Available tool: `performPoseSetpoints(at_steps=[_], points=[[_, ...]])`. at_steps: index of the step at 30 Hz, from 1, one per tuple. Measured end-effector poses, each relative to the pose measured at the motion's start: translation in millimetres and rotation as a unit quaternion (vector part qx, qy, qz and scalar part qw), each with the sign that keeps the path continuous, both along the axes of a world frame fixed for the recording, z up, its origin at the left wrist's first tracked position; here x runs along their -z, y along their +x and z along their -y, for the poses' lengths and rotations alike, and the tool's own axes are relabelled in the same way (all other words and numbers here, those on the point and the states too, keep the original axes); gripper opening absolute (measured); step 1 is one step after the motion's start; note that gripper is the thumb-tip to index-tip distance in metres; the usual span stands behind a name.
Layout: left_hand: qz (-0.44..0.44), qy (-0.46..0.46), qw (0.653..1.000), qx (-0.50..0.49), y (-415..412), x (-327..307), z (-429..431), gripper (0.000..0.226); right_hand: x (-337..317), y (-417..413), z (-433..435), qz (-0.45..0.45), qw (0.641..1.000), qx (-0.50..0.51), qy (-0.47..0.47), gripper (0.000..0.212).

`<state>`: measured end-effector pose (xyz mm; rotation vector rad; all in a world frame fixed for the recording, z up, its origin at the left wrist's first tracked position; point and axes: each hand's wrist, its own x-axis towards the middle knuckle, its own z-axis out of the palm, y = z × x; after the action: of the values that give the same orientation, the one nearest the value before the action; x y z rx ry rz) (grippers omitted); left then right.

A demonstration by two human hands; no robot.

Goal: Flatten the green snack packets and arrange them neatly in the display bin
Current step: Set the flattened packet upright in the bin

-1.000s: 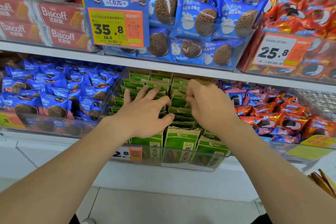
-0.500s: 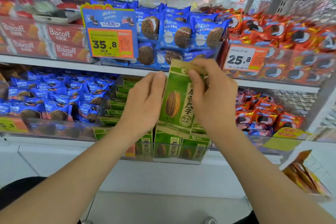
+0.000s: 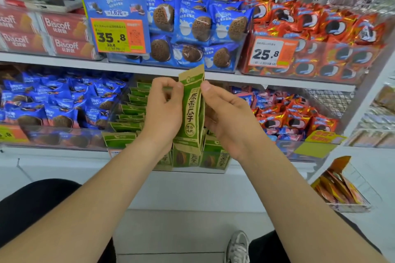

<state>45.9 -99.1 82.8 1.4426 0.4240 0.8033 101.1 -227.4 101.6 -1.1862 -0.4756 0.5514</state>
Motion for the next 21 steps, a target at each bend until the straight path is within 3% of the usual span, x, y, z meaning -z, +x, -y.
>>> performPoseSetpoints(at_steps=[3,7,12,21], points=[[-0.001,-0.015,0.999,0.029,2,-5,3,0.034,2,3,-4,-0.08,0.997,-0.009,0.004,0.029],[-0.022,0.038,0.996,0.072,-2,-12,4,0.053,-2,8,-4,-0.024,0.997,0.056,-0.045,0.028],[-0.032,0.126,0.986,0.101,-14,-15,-5,0.036,-2,7,-8,0.144,0.976,0.129,-0.097,0.026],[-0.031,0.231,0.962,0.143,-19,-1,-20,0.027,1,8,-5,0.061,0.992,0.059,-0.091,0.029]])
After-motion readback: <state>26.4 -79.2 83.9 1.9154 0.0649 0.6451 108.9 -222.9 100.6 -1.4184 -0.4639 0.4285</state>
